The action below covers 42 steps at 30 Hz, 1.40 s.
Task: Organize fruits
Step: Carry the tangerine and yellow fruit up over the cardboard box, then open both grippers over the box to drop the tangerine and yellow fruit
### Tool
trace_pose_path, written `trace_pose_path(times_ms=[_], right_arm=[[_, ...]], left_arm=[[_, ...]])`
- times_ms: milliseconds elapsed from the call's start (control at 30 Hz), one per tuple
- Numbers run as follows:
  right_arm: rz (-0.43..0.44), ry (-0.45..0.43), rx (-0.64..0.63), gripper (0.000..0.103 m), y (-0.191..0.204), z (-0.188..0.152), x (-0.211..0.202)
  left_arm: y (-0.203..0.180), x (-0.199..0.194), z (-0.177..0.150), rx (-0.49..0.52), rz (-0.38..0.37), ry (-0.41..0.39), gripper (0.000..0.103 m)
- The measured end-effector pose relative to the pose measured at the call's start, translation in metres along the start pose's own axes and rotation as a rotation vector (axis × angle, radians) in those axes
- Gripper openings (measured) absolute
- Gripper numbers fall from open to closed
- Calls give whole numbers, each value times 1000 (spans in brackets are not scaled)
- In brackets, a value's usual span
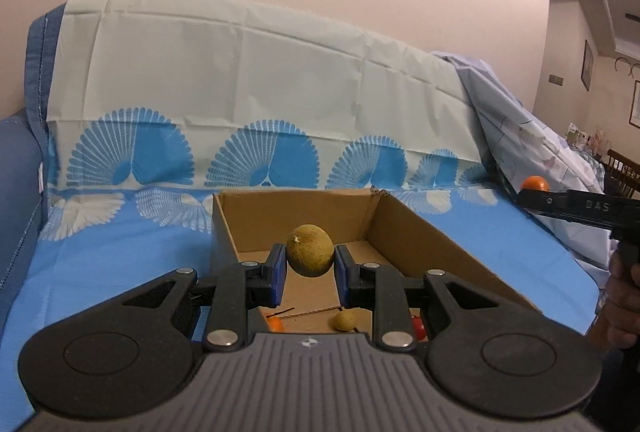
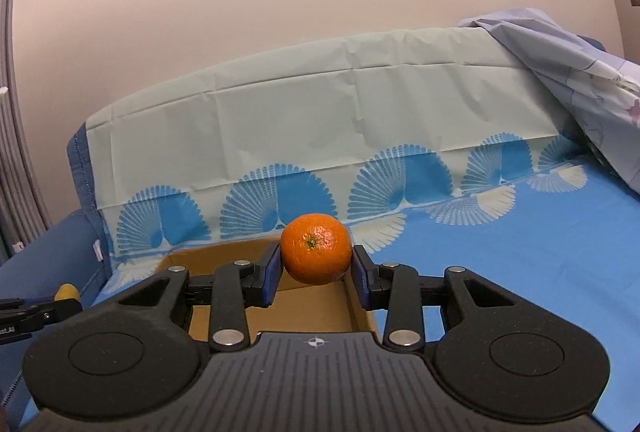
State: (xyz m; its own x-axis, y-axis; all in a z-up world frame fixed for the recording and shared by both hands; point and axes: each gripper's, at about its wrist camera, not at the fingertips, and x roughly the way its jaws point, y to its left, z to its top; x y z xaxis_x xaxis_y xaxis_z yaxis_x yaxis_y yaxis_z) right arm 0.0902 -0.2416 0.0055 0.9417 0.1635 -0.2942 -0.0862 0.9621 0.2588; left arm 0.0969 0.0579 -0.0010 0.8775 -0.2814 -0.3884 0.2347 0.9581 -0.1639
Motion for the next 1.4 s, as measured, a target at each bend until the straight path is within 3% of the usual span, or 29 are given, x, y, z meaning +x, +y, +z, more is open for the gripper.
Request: trace_pose_path(times_ms=[600, 767, 1167, 1233, 1400], right_arm=[[-14, 47, -86, 39, 30, -11, 27], [-11, 72, -108, 39, 37, -15, 39], [25, 137, -177, 40, 63, -25, 56], [25, 137, -185, 51, 66, -26, 56], [8, 137, -184, 62, 67, -27, 55]], left_arm=[[-6, 58, 3, -19, -31, 5, 28], [-14, 69, 2, 17, -35, 7, 28], [-6, 88, 2, -27, -27, 85, 31], [-6, 89, 1, -29, -21, 93, 42], [-3, 86, 0, -40, -18, 89, 43]])
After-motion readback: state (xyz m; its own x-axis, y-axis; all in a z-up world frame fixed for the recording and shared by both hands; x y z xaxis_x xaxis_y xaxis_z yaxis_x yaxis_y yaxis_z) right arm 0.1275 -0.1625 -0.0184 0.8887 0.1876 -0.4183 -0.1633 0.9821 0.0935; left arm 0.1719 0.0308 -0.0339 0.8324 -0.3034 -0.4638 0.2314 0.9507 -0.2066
